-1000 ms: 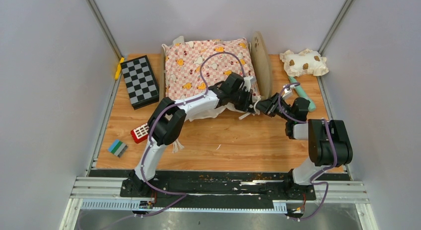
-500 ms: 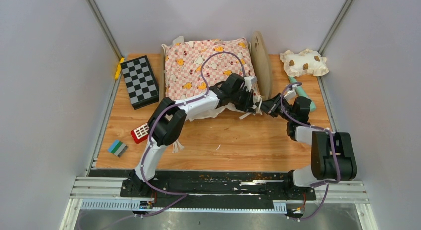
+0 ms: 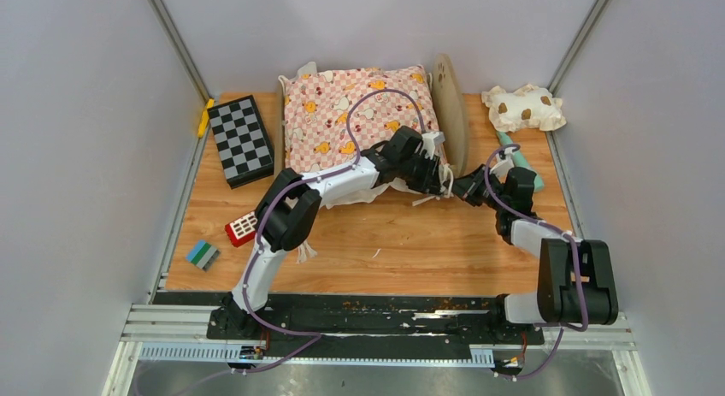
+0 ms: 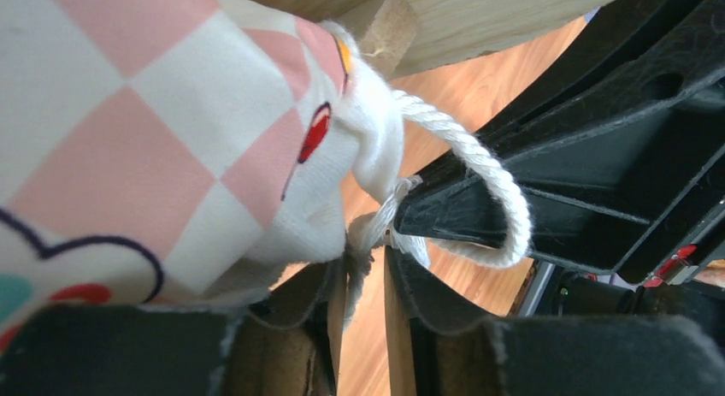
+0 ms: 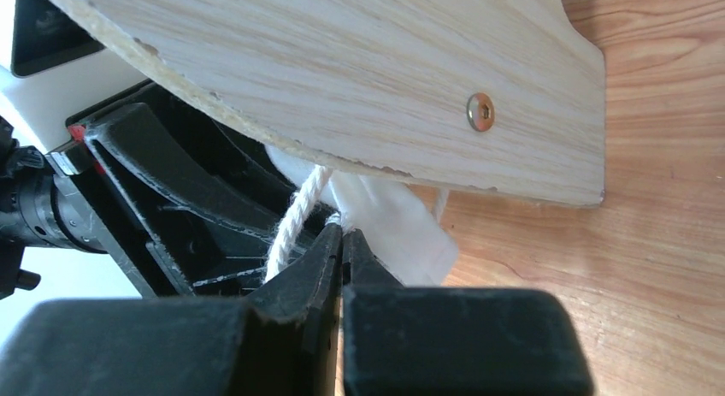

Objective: Set up the pet bed
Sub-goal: Tie the ropes to the bed frame.

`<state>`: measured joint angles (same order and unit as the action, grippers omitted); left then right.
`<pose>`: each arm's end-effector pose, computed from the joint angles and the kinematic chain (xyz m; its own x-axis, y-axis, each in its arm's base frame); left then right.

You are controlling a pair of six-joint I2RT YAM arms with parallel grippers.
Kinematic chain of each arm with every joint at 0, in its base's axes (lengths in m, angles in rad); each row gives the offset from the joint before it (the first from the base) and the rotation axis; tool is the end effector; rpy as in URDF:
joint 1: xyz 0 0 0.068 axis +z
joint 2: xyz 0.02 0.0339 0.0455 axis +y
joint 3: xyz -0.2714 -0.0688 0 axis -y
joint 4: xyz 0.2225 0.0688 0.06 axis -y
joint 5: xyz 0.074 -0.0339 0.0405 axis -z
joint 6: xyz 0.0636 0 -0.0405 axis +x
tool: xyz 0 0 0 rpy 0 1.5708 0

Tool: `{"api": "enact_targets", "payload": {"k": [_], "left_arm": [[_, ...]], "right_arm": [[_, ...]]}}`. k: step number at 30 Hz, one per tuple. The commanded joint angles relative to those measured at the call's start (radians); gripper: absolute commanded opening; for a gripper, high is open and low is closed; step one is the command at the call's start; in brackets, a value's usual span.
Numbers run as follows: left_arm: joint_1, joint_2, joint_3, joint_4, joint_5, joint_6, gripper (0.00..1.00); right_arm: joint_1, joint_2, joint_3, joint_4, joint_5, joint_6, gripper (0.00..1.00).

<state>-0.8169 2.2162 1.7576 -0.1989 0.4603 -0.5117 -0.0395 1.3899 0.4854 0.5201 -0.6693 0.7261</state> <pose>0.3305 -0.3933 0.2056 -0.8024 0.2137 -0.5572 0.5745 0.5294 -0.6243 0.2720 0.0287 0.1962 -0.6412 0.5465 -0.5387 -0.1578 0.5931 0.7895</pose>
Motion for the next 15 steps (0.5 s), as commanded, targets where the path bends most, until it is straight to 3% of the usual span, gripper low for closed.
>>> {"api": "enact_targets", "payload": {"k": [1,15], "left_arm": [[0.002,-0.052,-0.012,-0.004,-0.014,0.025,0.32],[0.002,-0.064,-0.046,-0.009,-0.014,0.049,0.37]], "right_arm": [[0.004,-0.062,0.04,-0.066,0.05,-0.064,0.0],[0.004,-0.122,0.066,-0.177,0.096,-0.104,0.0]]}}
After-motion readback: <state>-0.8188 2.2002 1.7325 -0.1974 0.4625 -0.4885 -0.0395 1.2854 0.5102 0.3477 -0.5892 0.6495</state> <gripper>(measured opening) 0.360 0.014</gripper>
